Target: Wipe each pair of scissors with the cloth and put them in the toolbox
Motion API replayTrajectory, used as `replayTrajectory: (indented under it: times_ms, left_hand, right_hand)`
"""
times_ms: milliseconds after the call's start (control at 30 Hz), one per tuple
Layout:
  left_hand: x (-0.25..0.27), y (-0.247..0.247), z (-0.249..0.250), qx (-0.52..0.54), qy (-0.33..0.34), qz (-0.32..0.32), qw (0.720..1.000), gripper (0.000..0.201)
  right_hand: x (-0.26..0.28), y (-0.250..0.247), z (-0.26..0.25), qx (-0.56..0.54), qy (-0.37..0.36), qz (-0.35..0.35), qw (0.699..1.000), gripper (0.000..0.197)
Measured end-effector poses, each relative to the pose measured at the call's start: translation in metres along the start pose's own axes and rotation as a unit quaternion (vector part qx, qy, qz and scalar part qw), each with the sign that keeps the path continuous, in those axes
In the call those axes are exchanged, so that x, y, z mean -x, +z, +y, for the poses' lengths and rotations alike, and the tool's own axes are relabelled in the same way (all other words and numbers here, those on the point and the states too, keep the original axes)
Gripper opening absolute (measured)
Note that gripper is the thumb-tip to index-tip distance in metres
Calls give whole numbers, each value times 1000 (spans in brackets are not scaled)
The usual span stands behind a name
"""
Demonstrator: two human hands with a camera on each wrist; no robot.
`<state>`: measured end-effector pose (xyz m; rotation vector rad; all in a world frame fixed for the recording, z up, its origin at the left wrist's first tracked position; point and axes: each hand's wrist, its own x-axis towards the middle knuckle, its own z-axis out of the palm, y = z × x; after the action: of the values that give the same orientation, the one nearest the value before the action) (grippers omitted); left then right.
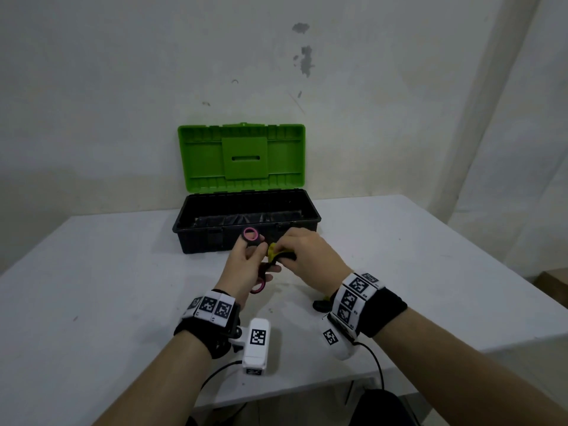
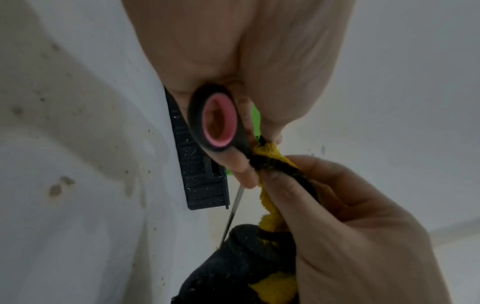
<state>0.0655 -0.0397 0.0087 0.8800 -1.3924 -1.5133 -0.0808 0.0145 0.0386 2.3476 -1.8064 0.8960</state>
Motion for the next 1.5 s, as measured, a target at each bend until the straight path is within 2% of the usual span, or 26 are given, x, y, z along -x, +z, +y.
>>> replayTrajectory:
  times_ms: [100,200,300,400,500,600,700,800,867,1067,1133,1233,1333,1433,1500]
  left_hand:
    - [-2,0,1,24,-12,25,999,7]
    - [-4,2,1,33,-1,47,998,6]
    - [-5,5,0,21,27,42,999,5]
    - [-2,11,0,3,52,28,998,9]
    - [0,13,1,24,50,28,998,10]
    - [0,10,4,55,21,51,997,14]
    - [-2,9,4,61,15,68,996,26]
    - [-2,11,2,54,22,79,995,31]
    - [-1,13,2,46,27,73,996,31]
    - [0,13,-1,8,21,66,998,34]
    - [1,13,-1,6,25,64,998,35]
    - [1,16,-2,-18,34,57,998,36]
    - [2,15,-6,-30,20,55,998,36]
    - [2,12,-8,-43,5,53,998,33]
    - [0,12,-7,-49,10,54,997,33]
  right_hand:
    - [-1,-6,2,-16,42,38,998,18]
    - [0,-8,0,-24,35,67,997,20]
    - [2,-5,-6,-6,-6,37,999,23]
    - [4,5,-10,59,-36,8,998,19]
    - [0,3,-5,77,-5,44,996,18]
    - [-7,-8,4,72,43,75,994,22]
    - [-6,-13,-4,54,5,99,994,22]
    - [-2,-5,-18,76,-54,45,995,19]
    - [-1,1,-19,109,-67,12,992,16]
    - [-10,-12,1,140,6,30,990,23]
    - [-8,-10,-4,136,-23,27,990,21]
    - [0,-1,-15,140,-79,-19,987,23]
    - [-6,-5,-2,147,-32,-22,988,26]
    - [-12,-16,15,139,30,27,989,28]
    - [-10,-14,14,118,2,50,992,24]
